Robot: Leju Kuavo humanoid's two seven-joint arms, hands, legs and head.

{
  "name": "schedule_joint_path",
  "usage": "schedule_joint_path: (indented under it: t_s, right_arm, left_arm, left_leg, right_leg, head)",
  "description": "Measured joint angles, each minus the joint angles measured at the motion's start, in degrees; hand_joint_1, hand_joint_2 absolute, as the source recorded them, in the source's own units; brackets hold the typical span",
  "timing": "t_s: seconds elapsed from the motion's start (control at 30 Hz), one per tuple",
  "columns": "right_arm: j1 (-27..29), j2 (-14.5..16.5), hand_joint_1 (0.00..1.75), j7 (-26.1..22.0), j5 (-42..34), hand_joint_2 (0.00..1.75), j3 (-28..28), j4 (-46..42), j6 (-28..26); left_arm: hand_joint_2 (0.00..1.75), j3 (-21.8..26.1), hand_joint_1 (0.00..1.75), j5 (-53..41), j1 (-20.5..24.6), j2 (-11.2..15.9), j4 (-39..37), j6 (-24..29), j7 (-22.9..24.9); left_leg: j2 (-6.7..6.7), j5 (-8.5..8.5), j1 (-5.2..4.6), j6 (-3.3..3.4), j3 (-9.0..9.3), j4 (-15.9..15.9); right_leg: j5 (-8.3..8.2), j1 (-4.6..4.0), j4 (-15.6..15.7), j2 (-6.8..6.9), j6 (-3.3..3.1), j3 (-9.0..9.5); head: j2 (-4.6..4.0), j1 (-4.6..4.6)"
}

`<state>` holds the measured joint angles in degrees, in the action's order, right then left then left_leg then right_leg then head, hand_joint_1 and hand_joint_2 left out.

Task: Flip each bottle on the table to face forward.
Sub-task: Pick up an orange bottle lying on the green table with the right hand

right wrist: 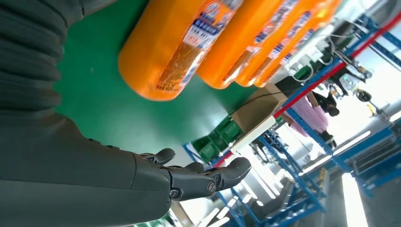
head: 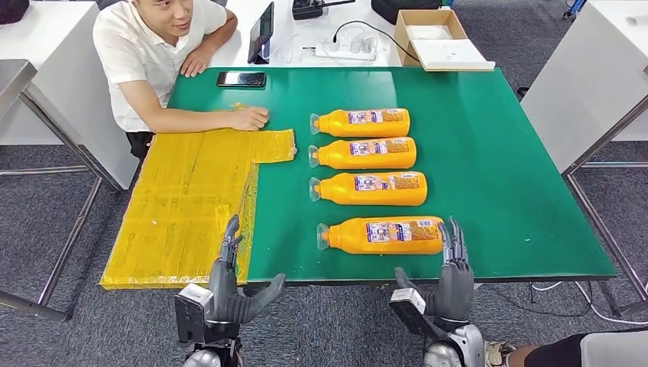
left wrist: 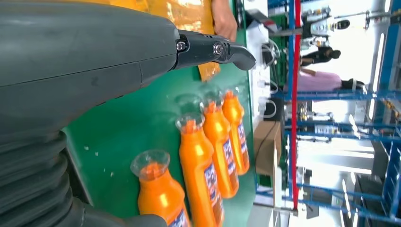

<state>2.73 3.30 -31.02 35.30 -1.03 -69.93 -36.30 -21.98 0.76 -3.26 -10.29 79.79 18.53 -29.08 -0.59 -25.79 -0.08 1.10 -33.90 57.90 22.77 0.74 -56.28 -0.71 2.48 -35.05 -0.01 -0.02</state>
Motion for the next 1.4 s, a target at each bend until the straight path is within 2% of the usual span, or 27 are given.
schedule_joint_path:
  t_s: [0.07, 0.27, 0.67, 1.07, 1.27, 1.4]
  right_arm:
    - [-1.91, -1.66, 0.0, 1.49, 4.25, 1.75, -0.52, 2.44, -0.01]
    - [-4.56, -3.54, 0.0, 3.2, 9.37, 1.75, -0.47, 7.2, -0.02]
    - [-10.7, -6.57, 0.0, 6.43, 14.93, 1.75, 2.19, 17.79, 0.26]
    - [-12.95, -7.99, 0.0, 8.04, 18.08, 1.75, 4.65, 21.09, 0.13]
    - [-14.86, -9.11, 0.0, 12.25, 23.83, 1.75, 6.23, 21.59, -0.05]
    - [-15.95, -9.64, 0.0, 13.18, 25.3, 1.75, 6.53, 21.85, -0.07]
  left_arm:
    - [1.75, -0.95, 0.0, -0.48, 0.52, -0.08, -0.72, -0.78, -0.4]
    - [1.75, -1.83, 0.0, -1.45, 1.18, -0.26, -1.47, -0.99, -1.08]
    - [1.75, -2.89, 0.0, -2.07, 2.3, -1.05, -2.88, -1.83, -1.71]
    - [1.75, -2.94, 0.0, -2.46, 2.47, -1.25, -2.92, -2.56, -1.79]
    - [1.75, -2.97, 0.0, -2.47, 2.51, -1.55, -2.92, -3.35, -1.79]
    - [1.75, -2.96, 0.0, -2.46, 2.52, -1.58, -2.92, -3.49, -1.79]
  left_leg:
    - [0.0, 0.01, -0.04, 0.02, 0.01, 0.0]
    - [-0.01, 0.01, -0.04, 0.02, 0.0, 0.01]
    - [-0.02, 0.01, -0.05, 0.02, -0.01, 0.01]
    - [-0.02, 0.01, -0.05, 0.03, -0.02, 0.01]
    - [-0.01, 0.02, -0.05, 0.03, -0.01, 0.02]
    - [-0.02, 0.02, -0.05, 0.03, -0.01, 0.02]
  right_leg:
    - [-0.01, 0.04, 0.0, 0.0, 0.01, 0.01]
    - [-0.01, 0.04, -0.01, 0.0, 0.02, 0.01]
    - [-0.01, 0.04, -0.01, 0.01, 0.02, 0.01]
    - [-0.02, 0.05, -0.01, 0.01, 0.03, 0.01]
    - [-0.03, 0.05, -0.01, 0.0, 0.04, 0.01]
    - [-0.03, 0.05, -0.01, 0.01, 0.04, 0.01]
  head:
    - [0.0, 0.02]
    - [0.0, 0.0]
    - [0.0, 0.0]
    - [0.01, 0.0]
    - [0.0, 0.0]
    - [0.01, 0.0]
